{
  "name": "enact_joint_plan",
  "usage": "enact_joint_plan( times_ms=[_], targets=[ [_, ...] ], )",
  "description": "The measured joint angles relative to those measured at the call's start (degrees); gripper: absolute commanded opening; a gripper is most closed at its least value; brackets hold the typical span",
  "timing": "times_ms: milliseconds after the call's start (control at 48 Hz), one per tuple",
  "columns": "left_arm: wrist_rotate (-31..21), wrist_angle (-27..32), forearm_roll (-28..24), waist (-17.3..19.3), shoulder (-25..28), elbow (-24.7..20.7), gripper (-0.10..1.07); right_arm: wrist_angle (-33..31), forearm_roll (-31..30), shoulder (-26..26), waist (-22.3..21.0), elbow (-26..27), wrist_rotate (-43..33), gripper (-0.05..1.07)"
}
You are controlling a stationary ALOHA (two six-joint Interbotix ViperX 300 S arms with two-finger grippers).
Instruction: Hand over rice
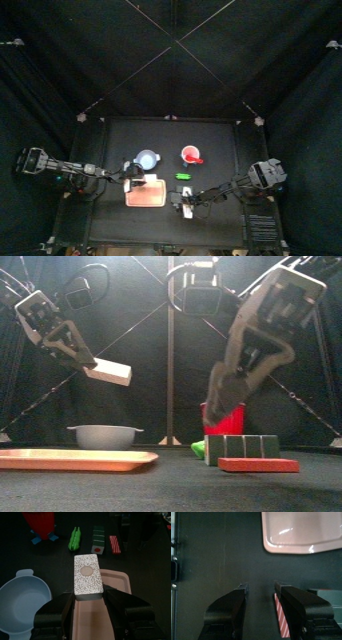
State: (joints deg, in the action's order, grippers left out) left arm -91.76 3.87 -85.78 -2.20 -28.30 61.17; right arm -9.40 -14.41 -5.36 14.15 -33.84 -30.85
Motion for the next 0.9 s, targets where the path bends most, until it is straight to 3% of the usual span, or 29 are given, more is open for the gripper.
enact_joint_plan(
  times_ms=[208, 500, 896],
  targets=[
    [0.0, 0.0, 0.0, -0.09, 0.0, 0.0, 0.42, 1.14, -3.87, 4.75, -5.8, 0.79, -0.18, 0.81],
    [0.0, -0.09, 0.0, -0.62, 0.0, -0.97, 0.42, 5.1, -5.19, 5.45, -14.15, 3.25, -0.18, 0.81],
    [0.0, -0.09, 0.0, -1.14, 0.09, -1.05, 0.42, 12.92, -5.36, 4.39, -17.23, 4.39, 0.09, 0.86]
  ],
)
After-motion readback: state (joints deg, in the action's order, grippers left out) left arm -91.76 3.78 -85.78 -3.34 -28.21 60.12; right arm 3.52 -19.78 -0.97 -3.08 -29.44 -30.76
